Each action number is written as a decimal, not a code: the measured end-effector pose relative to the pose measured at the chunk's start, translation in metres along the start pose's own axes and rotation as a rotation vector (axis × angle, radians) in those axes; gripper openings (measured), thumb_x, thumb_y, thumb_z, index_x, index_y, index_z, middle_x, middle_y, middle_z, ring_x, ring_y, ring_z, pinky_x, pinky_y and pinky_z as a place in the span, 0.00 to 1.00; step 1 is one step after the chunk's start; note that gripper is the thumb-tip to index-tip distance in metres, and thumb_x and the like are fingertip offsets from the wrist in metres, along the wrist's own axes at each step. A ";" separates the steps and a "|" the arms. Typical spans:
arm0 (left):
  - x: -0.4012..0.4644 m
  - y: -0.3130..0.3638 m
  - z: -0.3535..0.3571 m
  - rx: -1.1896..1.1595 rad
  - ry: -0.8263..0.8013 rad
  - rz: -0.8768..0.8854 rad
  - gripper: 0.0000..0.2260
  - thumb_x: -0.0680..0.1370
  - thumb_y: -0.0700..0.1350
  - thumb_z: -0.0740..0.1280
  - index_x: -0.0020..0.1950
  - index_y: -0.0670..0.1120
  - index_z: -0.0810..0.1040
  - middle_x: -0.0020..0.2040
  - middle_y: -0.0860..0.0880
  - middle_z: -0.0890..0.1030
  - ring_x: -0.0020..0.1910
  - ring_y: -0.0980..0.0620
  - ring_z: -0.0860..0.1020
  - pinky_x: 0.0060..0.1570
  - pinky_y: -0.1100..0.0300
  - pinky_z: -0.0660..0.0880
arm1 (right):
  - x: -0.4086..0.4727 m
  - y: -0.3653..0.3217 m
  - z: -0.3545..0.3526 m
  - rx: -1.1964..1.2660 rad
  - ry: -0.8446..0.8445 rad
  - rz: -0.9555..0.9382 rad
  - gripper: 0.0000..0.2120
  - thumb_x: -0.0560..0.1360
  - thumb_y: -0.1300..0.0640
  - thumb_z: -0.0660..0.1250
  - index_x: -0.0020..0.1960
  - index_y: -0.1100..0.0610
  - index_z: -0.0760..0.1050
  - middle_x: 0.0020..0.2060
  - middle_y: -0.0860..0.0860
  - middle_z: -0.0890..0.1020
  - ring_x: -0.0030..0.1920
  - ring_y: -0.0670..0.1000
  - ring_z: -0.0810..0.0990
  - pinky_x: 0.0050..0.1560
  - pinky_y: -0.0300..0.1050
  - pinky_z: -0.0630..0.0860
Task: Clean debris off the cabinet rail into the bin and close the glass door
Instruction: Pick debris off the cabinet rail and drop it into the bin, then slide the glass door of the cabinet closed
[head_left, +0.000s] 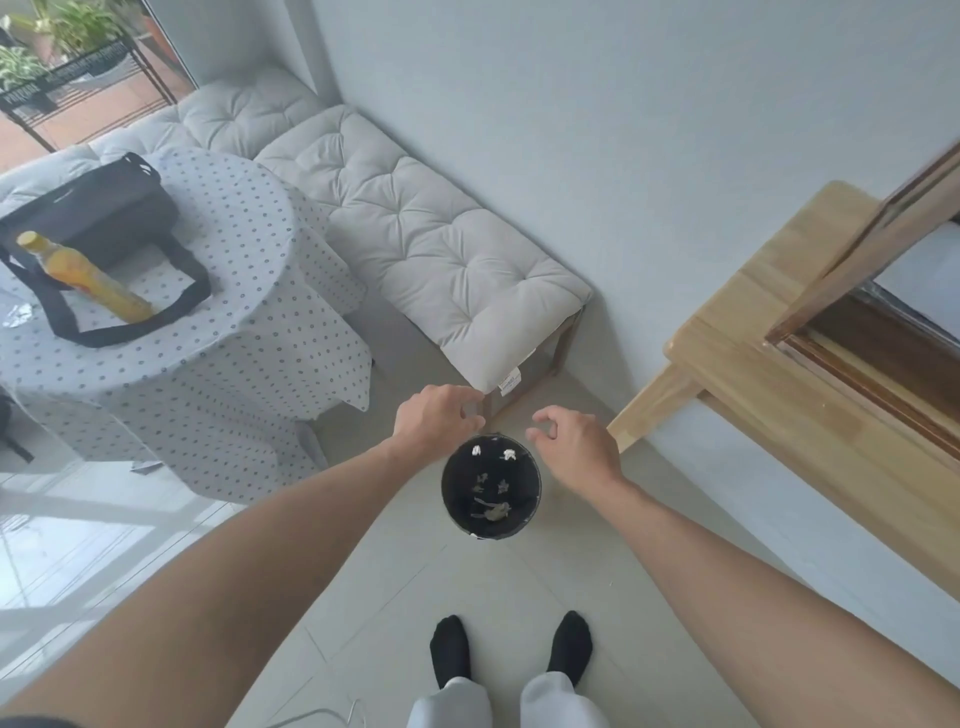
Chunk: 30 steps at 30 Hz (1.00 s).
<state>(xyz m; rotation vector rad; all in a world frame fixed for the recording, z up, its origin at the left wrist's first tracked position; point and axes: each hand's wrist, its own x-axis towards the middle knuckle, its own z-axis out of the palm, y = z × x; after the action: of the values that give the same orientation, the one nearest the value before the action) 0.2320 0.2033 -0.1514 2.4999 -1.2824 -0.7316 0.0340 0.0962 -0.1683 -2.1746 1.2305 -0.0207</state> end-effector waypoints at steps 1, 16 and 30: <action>0.001 0.001 -0.001 0.002 -0.001 0.002 0.18 0.79 0.56 0.72 0.69 0.62 0.80 0.53 0.55 0.85 0.53 0.47 0.82 0.53 0.52 0.79 | 0.000 0.002 0.000 -0.001 0.000 0.005 0.16 0.79 0.43 0.68 0.64 0.47 0.82 0.37 0.42 0.77 0.49 0.55 0.83 0.45 0.45 0.73; -0.005 0.021 -0.030 0.025 0.008 0.090 0.19 0.79 0.55 0.72 0.70 0.60 0.80 0.41 0.61 0.78 0.48 0.51 0.80 0.48 0.54 0.77 | -0.025 0.006 -0.038 0.049 0.114 0.057 0.16 0.79 0.41 0.68 0.64 0.46 0.82 0.34 0.40 0.76 0.44 0.51 0.79 0.45 0.44 0.71; -0.009 0.110 -0.091 0.073 0.091 0.366 0.18 0.78 0.60 0.71 0.67 0.63 0.81 0.40 0.63 0.80 0.45 0.55 0.78 0.38 0.58 0.71 | -0.105 -0.005 -0.132 0.113 0.398 0.205 0.17 0.80 0.43 0.64 0.66 0.47 0.81 0.40 0.42 0.81 0.51 0.54 0.83 0.51 0.48 0.77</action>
<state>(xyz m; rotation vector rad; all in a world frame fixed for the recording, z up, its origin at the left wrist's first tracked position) 0.2006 0.1448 -0.0249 2.2255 -1.6932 -0.4867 -0.0617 0.1119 -0.0306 -1.9946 1.6247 -0.4454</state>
